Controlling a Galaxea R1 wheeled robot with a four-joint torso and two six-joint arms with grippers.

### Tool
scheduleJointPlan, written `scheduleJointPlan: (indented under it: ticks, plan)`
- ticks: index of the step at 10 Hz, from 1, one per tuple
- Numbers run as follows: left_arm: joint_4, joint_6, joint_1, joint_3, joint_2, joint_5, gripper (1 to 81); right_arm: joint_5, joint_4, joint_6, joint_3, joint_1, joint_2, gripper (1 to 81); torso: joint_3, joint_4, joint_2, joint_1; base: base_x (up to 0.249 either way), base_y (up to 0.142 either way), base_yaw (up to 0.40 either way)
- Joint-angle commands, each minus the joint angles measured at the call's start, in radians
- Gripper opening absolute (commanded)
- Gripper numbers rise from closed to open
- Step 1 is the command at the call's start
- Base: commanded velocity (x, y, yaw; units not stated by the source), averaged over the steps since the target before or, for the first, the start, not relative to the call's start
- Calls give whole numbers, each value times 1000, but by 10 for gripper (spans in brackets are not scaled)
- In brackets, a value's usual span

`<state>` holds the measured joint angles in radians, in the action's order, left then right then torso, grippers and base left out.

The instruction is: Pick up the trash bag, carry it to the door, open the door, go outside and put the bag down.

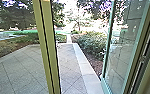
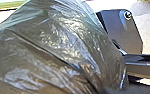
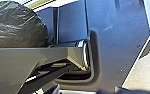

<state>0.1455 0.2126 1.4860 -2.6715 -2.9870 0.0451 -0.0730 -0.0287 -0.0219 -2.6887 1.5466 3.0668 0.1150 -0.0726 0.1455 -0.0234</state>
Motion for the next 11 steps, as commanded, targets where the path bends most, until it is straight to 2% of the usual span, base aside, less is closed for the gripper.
scheduleJointPlan:
  ticks: [1,11]
  plan:
    - [-9,8,-57,1,6,55,10,-64,23,8,8,-39,19,811,0,0,0,0,0,-119,0]
    - [-12,10,-57,1,-4,55,10,-64,27,8,-2,-33,23,811,0,0,0,0,0,-126,0]
